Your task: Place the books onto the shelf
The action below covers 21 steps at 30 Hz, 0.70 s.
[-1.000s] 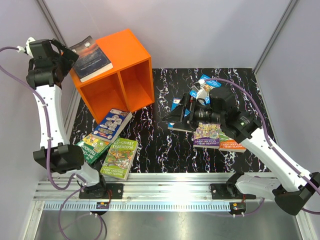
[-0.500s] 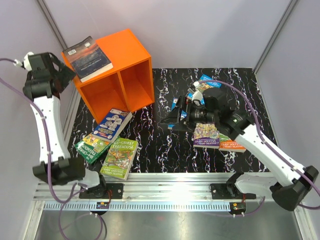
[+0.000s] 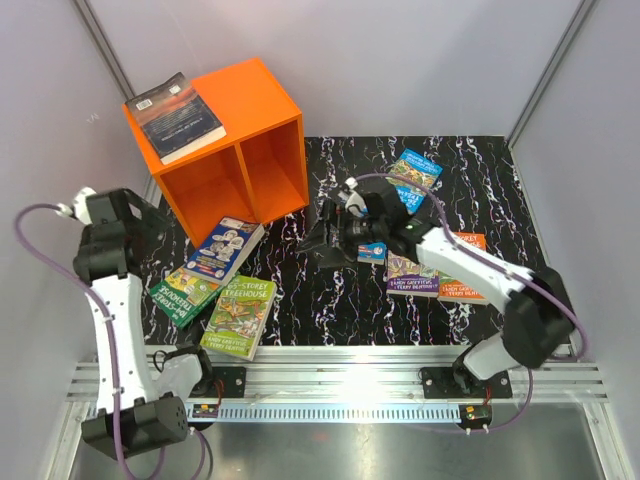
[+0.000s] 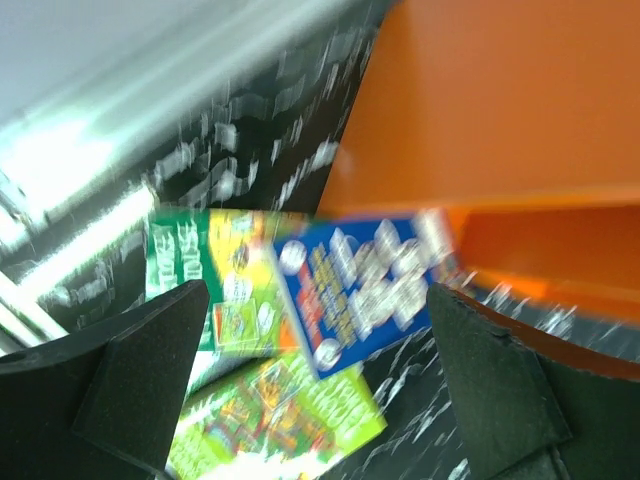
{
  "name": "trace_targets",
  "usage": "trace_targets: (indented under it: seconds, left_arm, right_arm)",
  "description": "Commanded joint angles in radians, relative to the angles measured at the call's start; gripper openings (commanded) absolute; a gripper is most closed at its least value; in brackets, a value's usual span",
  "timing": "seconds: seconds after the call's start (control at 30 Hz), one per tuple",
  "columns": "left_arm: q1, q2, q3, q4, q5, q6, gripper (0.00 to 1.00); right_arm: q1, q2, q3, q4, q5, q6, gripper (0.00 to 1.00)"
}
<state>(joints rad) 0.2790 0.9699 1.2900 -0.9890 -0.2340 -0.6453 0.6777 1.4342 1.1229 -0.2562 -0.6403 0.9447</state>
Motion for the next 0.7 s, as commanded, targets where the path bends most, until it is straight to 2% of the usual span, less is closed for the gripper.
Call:
trace_targets:
  seconds: [0.0, 0.07, 0.13, 0.27, 0.43, 0.53, 0.67]
  left_arm:
    - [0.000, -0.004, -0.197, 0.091, 0.158, -0.014, 0.99]
    - [0.002, 0.007, -0.274, 0.139, 0.267, -0.002, 0.99]
    - [0.002, 0.013, -0.365, 0.187, 0.301, -0.004, 0.99]
    - [0.002, 0.021, -0.446, 0.211, 0.302, 0.015, 0.99]
    - [0.002, 0.049, -0.456, 0.182, 0.305, 0.052, 0.99]
    - [0.002, 0.055, -0.442, 0.162, 0.315, 0.064, 0.99]
    - [0.002, 0.062, -0.419, 0.153, 0.335, 0.062, 0.99]
  right_arm:
    - [-0.003, 0.159, 0.015, 0.211, -0.074, 0.051, 1.00]
    - [-0.004, 0.228, 0.069, 0.258, -0.085, 0.068, 1.00]
    - [0.000, 0.339, 0.112, 0.340, -0.091, 0.078, 1.00]
    - [0.019, 0.506, 0.224, 0.474, -0.095, 0.152, 1.00]
    - [0.054, 0.709, 0.324, 0.665, -0.047, 0.258, 1.00]
    - [0.086, 0.813, 0.415, 0.696, -0.019, 0.305, 1.00]
    - [0.128, 0.888, 0.541, 0.603, 0.045, 0.270, 1.00]
